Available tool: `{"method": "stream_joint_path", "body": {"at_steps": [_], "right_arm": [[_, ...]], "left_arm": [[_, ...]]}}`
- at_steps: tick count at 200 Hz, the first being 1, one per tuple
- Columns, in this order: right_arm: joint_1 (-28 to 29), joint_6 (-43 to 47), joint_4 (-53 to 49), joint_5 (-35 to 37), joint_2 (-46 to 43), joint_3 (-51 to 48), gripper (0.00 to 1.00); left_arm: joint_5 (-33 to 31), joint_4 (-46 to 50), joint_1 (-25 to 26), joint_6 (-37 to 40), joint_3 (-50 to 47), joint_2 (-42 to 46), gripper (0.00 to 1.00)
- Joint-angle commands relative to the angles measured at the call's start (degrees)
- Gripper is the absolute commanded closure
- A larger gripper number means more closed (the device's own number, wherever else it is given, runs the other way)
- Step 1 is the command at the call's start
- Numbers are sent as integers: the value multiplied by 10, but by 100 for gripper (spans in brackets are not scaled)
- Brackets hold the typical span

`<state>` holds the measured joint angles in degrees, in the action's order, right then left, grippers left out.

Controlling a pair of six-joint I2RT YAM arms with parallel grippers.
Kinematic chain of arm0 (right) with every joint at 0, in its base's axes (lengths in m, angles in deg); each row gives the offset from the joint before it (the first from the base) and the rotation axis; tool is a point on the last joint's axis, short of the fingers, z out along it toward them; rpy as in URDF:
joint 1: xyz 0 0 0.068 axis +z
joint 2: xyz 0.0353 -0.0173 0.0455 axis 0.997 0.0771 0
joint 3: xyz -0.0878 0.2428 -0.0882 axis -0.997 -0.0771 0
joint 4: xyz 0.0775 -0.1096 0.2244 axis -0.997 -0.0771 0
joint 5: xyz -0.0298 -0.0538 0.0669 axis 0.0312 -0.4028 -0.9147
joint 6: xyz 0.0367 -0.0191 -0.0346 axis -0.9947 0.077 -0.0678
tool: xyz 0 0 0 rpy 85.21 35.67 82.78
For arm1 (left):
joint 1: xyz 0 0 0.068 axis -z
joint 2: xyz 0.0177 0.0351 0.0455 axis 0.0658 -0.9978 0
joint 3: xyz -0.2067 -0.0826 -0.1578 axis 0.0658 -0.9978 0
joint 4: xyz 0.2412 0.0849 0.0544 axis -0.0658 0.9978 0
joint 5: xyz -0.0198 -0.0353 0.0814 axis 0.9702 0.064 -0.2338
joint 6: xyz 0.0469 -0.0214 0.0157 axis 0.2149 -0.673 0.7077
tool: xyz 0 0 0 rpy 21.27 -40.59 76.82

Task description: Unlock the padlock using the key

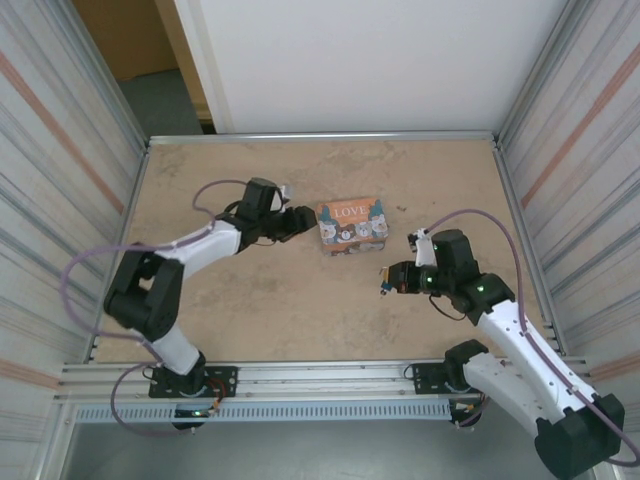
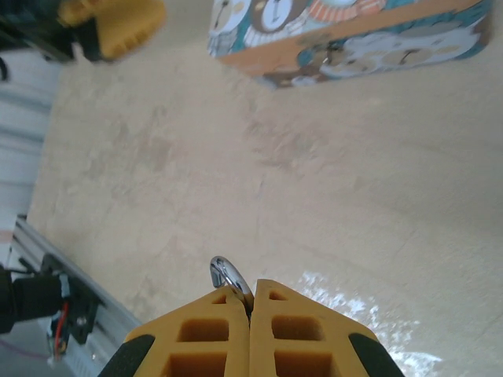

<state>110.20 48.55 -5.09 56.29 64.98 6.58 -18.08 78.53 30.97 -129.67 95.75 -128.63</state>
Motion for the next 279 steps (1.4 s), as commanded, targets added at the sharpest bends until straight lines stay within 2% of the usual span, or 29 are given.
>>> {"method": "stream_joint_path", "body": {"at_steps": [1,61,123,199,249,279], "right_arm": [[35,14,-33,5,15,25,100],[137,-16,-4,23,94,44,100],[192,-68,46,19,172,46,100],[214,-104,125,9,284,38,100],[214,-99,163,-8,359,48,100],[211,-100,178,-10,380,50,100]], "left_arm": [[-36,22,-2,33,-28,87,45],[-85,89,-16,54,-166,320,42],[-123,205,-37,80,-226,509,33],[-144,287,-43,79,-266,618,26],[-209,333,-43,77,-281,674,15],[-227,354,-44,84,-281,696,13]]}}
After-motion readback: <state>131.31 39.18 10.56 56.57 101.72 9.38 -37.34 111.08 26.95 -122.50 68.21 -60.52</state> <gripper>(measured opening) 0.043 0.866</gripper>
